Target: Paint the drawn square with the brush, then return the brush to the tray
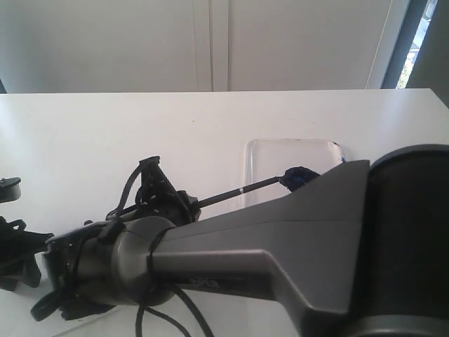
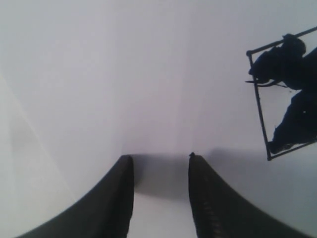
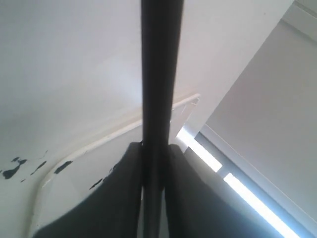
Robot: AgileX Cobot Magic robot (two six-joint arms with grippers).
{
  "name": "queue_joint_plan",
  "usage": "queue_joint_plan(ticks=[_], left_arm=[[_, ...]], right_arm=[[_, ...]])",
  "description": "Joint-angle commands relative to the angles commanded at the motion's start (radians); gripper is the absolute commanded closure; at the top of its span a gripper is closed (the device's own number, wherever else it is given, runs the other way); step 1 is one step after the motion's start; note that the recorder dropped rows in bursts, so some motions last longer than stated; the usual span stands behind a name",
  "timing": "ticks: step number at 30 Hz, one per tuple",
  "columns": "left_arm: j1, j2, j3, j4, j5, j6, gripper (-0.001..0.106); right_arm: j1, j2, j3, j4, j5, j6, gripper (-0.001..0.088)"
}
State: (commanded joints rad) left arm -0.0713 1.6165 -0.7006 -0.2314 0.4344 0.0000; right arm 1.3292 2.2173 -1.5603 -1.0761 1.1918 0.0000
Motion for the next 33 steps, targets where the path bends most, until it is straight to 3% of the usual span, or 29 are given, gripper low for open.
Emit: queue_joint_plan(ticks=[15, 33], left_arm=[[0.0, 0.0, 0.0, -0.002, -0.004, 0.0, 0.062], [0.0, 0.0, 0.0, -0.002, -0.006, 0.0, 0.062]], right_arm=[[0.007, 0.058, -0.025, 0.01, -0.041, -0.016, 0.0868], [0.036, 0.058, -0.025, 0.113, 0.017, -0.091, 0.0868]])
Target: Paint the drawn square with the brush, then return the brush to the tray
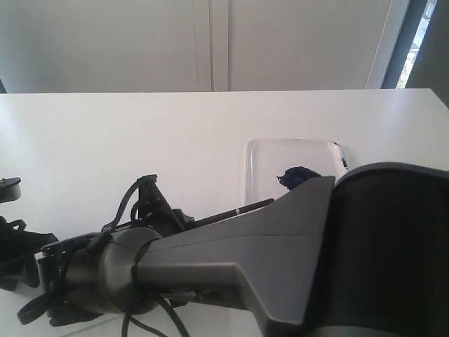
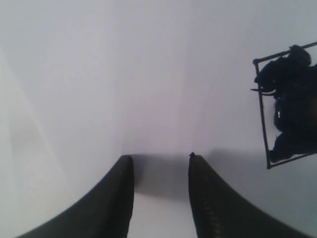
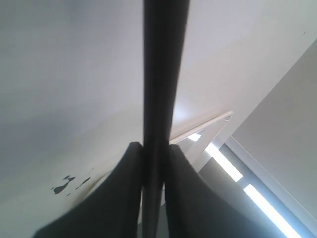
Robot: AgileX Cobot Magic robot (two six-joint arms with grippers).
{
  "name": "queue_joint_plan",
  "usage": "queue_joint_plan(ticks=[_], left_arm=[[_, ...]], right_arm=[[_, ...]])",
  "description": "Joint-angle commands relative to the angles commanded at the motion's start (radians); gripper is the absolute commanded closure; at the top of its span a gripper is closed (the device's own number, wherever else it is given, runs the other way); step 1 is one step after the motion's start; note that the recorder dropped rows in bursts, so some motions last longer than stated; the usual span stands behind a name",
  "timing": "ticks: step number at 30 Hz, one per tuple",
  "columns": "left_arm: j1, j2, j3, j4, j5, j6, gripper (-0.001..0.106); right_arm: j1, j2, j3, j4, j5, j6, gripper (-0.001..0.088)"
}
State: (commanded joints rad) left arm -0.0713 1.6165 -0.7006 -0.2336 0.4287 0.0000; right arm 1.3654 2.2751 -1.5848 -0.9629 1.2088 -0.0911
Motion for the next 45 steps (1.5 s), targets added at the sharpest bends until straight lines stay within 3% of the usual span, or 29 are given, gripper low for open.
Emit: queue_joint_plan(ticks=[10, 25, 34, 45], left_arm=[[0.0, 0.0, 0.0, 0.0, 0.004, 0.0, 0.062], [0.0, 0.0, 0.0, 0.0, 0.008, 0.0, 0.062], [0.0, 0.0, 0.0, 0.0, 0.008, 0.0, 0.062], [0.0, 0.0, 0.0, 0.0, 0.012, 0.0, 0.062]], right_arm=[[0.024, 0.0, 0.0, 0.023, -0.011, -0.02, 0.0868], [-0.039, -0.012, 0.0, -0.027, -0.011, 0.027, 0.0868], [-0.038, -0.012, 0.0, -0.044, -0.082, 0.025, 0.0868], [-0.08, -0.012, 0.0, -0.062, -0.046, 0.042, 0.0868]])
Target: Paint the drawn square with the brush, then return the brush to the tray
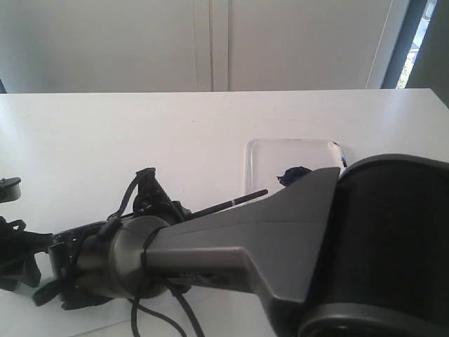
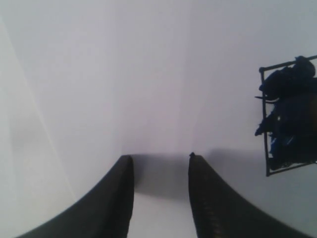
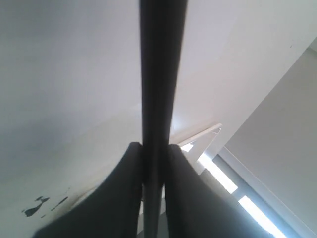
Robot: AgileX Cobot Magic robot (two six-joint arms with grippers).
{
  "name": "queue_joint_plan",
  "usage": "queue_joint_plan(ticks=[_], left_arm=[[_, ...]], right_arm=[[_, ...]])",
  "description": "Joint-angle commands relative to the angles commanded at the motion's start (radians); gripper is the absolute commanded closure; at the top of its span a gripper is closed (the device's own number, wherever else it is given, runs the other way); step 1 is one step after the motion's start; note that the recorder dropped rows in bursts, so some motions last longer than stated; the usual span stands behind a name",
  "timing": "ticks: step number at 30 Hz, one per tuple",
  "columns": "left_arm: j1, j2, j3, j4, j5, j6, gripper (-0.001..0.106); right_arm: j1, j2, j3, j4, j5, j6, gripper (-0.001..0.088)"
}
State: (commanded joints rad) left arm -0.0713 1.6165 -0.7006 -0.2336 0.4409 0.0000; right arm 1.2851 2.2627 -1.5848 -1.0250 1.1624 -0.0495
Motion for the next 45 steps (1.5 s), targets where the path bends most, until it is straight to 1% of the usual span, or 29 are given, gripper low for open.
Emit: queue_joint_plan(ticks=[5, 20, 28, 36, 45], left_arm=[[0.0, 0.0, 0.0, 0.0, -0.004, 0.0, 0.062], [0.0, 0.0, 0.0, 0.0, -0.006, 0.0, 0.062], [0.0, 0.0, 0.0, 0.0, -0.006, 0.0, 0.062], [0.0, 0.0, 0.0, 0.0, -0.008, 0.0, 0.062], [0.0, 0.0, 0.0, 0.002, -0.012, -0.025, 0.062]], right_arm=[[-0.01, 0.0, 0.0, 0.002, -0.003, 0.0, 0.0868], [-0.013, 0.002, 0.0, 0.04, -0.009, -0.026, 0.0868], [-0.013, 0.031, 0.0, 0.039, 0.018, -0.026, 0.0868], [-0.013, 0.031, 0.0, 0.037, 0.057, -0.026, 0.0868], [-0.016, 0.031, 0.0, 0.039, 0.059, -0.026, 0.0868]])
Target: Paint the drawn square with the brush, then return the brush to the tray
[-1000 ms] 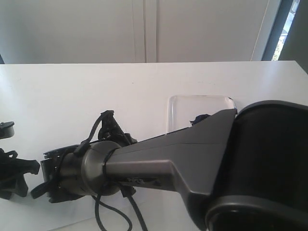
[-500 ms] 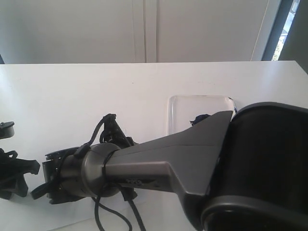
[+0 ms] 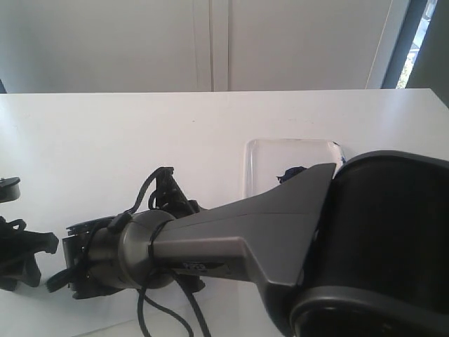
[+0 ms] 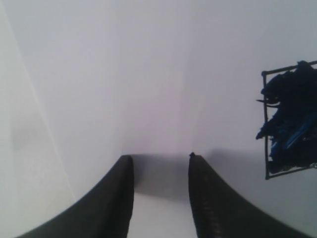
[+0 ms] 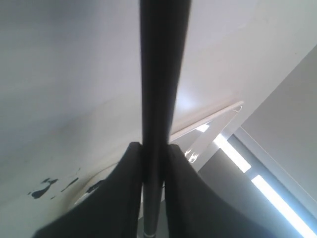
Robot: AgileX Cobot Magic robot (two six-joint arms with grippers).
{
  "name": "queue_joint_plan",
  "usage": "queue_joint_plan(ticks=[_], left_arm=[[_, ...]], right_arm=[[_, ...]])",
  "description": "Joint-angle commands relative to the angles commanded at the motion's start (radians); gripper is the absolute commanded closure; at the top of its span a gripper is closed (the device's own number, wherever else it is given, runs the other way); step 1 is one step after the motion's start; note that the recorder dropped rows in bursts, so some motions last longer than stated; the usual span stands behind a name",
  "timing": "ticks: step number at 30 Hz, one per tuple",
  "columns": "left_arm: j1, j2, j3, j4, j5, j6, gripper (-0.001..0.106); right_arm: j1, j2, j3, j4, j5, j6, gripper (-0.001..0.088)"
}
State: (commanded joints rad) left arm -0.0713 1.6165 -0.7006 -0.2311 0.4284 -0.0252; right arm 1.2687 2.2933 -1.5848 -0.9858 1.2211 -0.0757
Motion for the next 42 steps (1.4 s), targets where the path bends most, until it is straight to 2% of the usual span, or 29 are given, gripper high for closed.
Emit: queue_joint_plan(ticks=[10, 18, 23, 32, 38, 42], left_arm=[[0.0, 0.0, 0.0, 0.0, -0.002, 0.0, 0.062], [0.0, 0.0, 0.0, 0.0, -0.006, 0.0, 0.062], [0.0, 0.0, 0.0, 0.0, -0.006, 0.0, 0.062], [0.0, 0.0, 0.0, 0.002, -0.016, -0.002, 0.062], [0.0, 0.0, -0.004, 0.004, -0.017, -0.002, 0.062], [0.0, 0.0, -0.01, 0.004, -0.01, -0.002, 0.062]], right_arm=[[-0.034, 0.0, 0.002, 0.009, 0.0, 0.019, 0.0868], [-0.034, -0.034, 0.004, 0.036, 0.0, 0.019, 0.0868], [-0.032, -0.041, 0.004, 0.114, 0.0, -0.001, 0.0868], [-0.032, -0.037, 0.006, 0.138, 0.0, -0.009, 0.0868], [-0.032, -0.037, 0.078, 0.132, 0.0, -0.024, 0.0868], [-0.034, -0.037, 0.089, 0.11, 0.0, -0.027, 0.0868]])
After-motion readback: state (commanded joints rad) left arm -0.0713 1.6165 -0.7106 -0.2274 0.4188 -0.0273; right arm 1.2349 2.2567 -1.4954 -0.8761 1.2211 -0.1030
